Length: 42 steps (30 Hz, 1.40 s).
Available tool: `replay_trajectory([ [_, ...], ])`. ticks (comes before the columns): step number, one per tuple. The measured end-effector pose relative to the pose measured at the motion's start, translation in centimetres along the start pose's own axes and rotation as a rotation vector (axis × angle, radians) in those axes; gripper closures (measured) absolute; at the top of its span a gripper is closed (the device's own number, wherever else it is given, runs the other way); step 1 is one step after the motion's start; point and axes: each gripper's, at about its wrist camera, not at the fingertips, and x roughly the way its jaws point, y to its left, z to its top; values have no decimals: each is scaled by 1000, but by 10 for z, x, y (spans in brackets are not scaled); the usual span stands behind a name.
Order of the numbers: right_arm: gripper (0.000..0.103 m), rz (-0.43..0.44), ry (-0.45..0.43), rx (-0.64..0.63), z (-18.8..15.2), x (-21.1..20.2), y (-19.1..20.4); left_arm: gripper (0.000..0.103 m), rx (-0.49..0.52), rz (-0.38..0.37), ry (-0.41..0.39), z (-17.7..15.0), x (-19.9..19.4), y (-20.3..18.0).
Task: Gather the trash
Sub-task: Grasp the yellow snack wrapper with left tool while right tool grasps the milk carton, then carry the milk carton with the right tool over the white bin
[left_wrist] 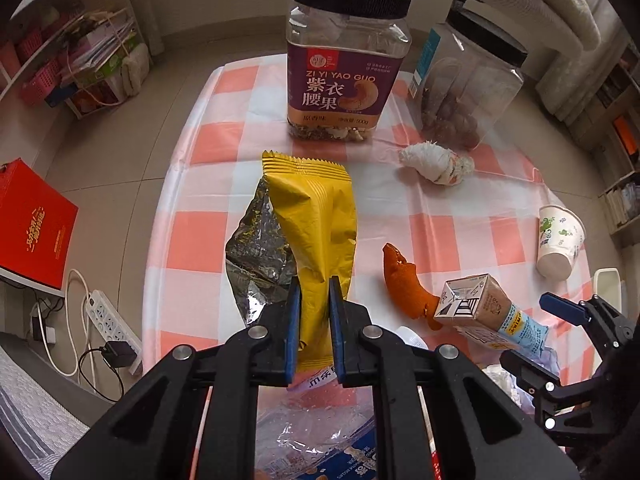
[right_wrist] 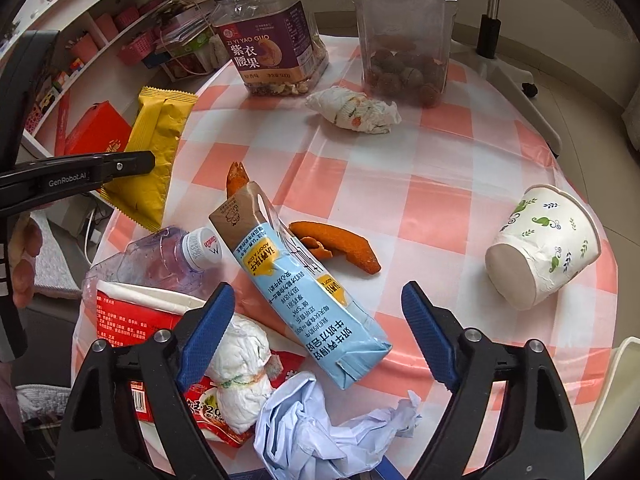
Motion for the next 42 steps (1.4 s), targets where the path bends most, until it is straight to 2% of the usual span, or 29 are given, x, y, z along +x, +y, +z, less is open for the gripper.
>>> replay_trajectory([
  [4,41,14,32,0,0,13,5,90,2,-3,-10,2,-4,-1],
  [8,71,62,38,34,-2,18,1,90,0,5,-16,0,-6,-1],
  [11,79,54,8,59,-1,10,-1,90,-5,10,-26,-3,-10,-2],
  [25,79,39,-207,134,-3,-80,-23,90,-24,13,-135,-7,-57,-30],
  [30,79,3,-267,161,-13,-108,-39,90,-27,10,-176,-7,-71,-46],
  [42,79,-120,-351,229,-46,-157,-87,90,3,-9,-232,-8,-88,-98],
])
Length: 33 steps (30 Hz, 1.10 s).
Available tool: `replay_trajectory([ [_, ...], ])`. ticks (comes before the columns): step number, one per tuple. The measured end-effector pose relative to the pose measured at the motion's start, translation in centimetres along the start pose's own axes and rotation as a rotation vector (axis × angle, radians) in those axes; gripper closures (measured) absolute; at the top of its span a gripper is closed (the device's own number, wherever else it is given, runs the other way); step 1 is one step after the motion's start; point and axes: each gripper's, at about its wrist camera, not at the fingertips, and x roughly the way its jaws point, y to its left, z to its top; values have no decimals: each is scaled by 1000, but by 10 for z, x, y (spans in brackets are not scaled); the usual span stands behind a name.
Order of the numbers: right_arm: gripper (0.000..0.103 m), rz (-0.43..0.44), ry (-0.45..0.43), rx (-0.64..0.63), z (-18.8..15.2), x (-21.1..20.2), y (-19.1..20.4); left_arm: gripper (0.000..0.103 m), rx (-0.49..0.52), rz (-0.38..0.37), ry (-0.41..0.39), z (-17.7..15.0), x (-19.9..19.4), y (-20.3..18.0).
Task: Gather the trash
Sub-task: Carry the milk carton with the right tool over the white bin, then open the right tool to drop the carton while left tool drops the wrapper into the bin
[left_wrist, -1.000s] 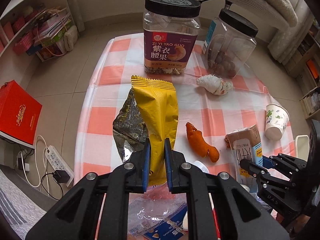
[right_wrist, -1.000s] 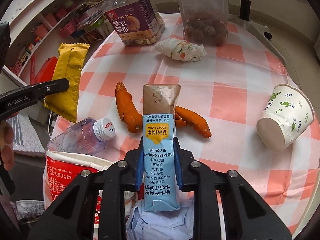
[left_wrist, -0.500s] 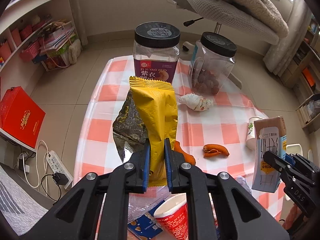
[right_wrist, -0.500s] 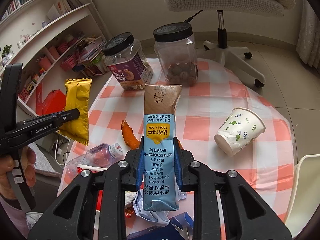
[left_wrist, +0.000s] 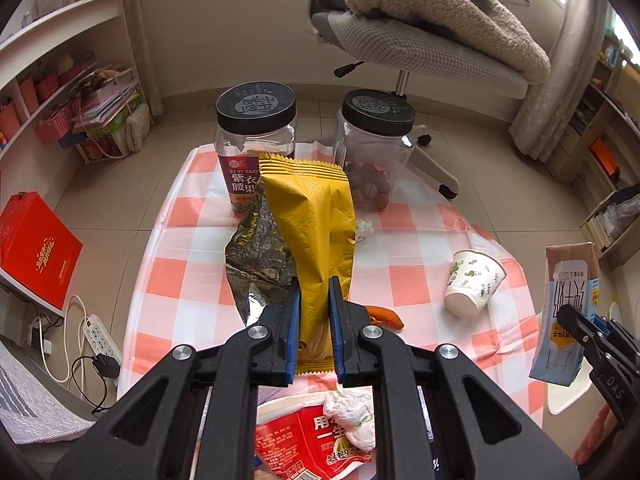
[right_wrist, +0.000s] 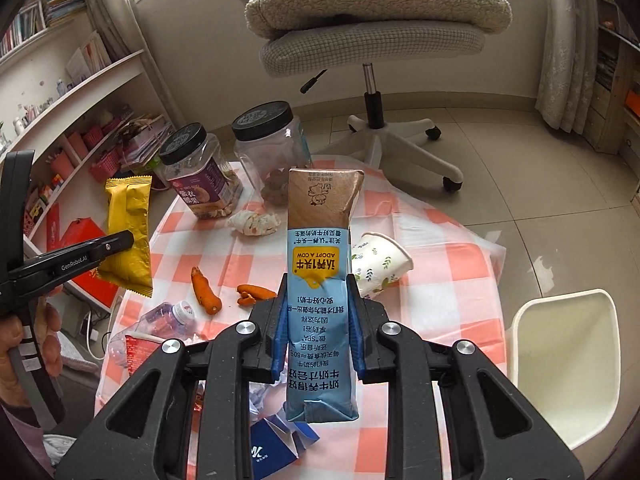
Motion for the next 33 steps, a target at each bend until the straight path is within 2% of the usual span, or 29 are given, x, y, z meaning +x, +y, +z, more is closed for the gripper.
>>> replay_trajectory([
  [7,79,-101,-54,42,-5,-24,-40,90,9,-29,-37,-3,-4,-39],
  [16,79,-231,-87,149,-15,-54,-110,90,-58,-108,-101,-9,-14,-88],
  [23,79,-322,-81,219,-27,-68,-160,90,-12,-200,-94,-17,-17,-140],
  [28,77,-371,-62,312,-37,-78,-198,90,62,-253,-84,-28,-18,-187],
  [29,72,-383,-64,334,-40,-81,-206,90,78,-263,-81,-31,-17,-198],
  [30,59,-395,-67,356,-42,-85,-214,90,97,-272,-79,-35,-17,-210],
  [32,45,-425,-88,405,-49,-96,-229,90,137,-287,-75,-42,-16,-233],
  [33,43,-436,-94,425,-51,-98,-235,90,156,-296,-73,-45,-16,-244],
])
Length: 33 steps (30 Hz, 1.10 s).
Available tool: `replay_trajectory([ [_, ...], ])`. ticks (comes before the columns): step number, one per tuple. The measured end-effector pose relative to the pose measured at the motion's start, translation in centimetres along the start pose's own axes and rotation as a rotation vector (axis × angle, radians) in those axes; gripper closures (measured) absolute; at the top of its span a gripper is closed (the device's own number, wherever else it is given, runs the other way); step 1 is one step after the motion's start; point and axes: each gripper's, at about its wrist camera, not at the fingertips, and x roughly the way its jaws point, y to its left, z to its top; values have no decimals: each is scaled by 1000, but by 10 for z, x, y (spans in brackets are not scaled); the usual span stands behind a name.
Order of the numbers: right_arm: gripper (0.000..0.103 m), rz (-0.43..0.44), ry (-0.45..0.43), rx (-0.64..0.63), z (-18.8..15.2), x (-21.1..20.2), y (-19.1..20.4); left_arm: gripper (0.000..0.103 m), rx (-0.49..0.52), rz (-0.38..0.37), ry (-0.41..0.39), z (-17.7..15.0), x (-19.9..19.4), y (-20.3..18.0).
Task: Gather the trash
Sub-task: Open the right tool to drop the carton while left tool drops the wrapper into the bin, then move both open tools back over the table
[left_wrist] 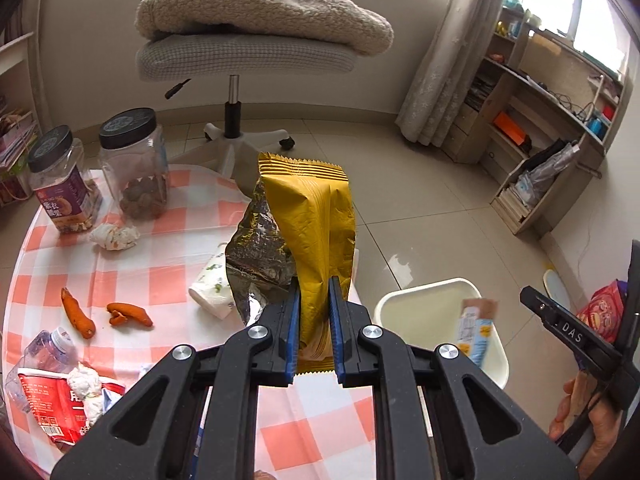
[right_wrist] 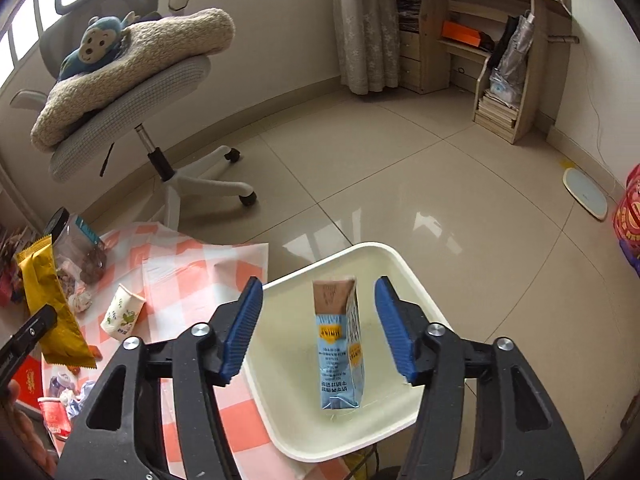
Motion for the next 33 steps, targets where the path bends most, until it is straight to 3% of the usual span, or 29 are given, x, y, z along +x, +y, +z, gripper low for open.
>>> replay_trajectory([
  [14,26,-128,-43,98,1,-11,-81,89,121,-113,82,-22,47,-114],
  [18,23,-156,-65,117,1,-18,-96,73,130,-141,105,-20,57,-136],
  [21,19,-172,-85,124,0,-23,-104,71,147,-135,106,-19,58,-146],
  [24,15,-177,-102,130,0,-28,-107,62,163,-124,94,-19,54,-149],
  [27,10,-179,-121,122,-2,-34,-105,49,160,-114,80,-19,49,-146],
  [33,8,-166,-139,91,-6,-45,-91,47,175,-71,40,-22,35,-135],
])
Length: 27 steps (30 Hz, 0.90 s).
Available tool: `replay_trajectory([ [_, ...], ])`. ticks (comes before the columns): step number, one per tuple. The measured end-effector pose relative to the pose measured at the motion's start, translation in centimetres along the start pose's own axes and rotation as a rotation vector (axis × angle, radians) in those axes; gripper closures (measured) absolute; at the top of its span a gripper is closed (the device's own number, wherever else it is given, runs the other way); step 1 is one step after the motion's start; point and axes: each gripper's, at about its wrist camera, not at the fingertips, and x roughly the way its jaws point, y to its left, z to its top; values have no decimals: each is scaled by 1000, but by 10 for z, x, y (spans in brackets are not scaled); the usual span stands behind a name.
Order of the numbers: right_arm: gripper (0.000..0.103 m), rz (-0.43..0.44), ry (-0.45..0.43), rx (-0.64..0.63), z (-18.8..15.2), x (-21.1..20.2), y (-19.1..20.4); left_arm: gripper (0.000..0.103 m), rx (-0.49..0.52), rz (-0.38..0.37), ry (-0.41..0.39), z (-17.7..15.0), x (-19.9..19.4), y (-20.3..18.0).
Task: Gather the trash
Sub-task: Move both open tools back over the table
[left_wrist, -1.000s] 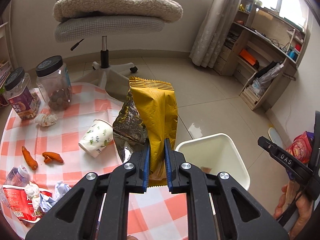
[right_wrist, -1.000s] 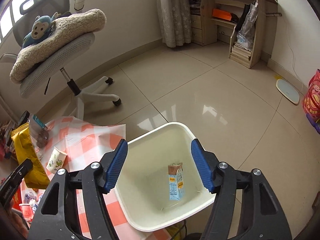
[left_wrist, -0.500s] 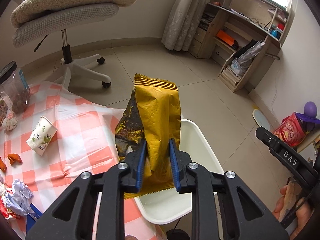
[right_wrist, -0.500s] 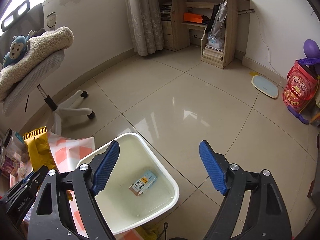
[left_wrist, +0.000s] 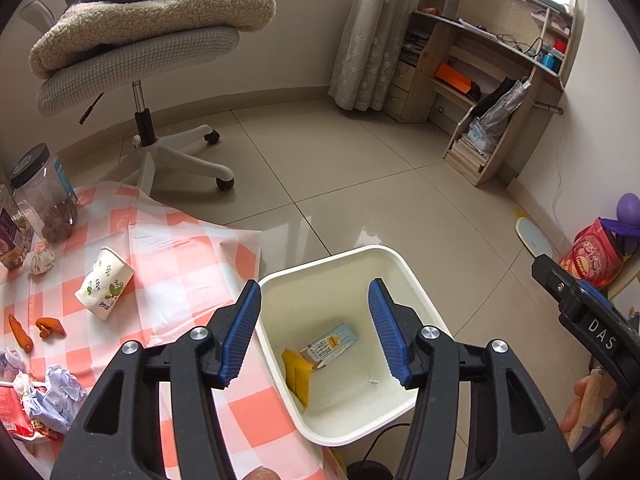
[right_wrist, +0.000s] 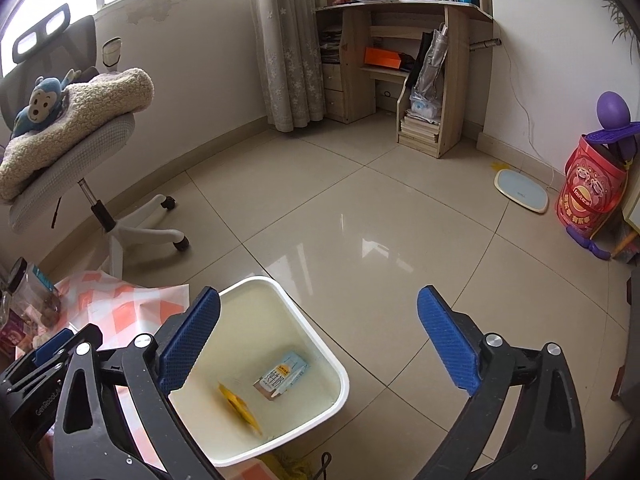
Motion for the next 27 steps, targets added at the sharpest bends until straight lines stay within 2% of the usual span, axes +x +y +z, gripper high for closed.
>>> replay_trajectory([
  [6,7,31,-27,-31,-7,-17,20,45,37,102,-87,-10,-24,14],
  [15,7,41,-123,-115,-25,-43,66,36,-7,237,-223,-25,-66,53],
  [27,7,138,-128,-210,-52,-61,141,28,-115,335,-233,-42,-106,119],
])
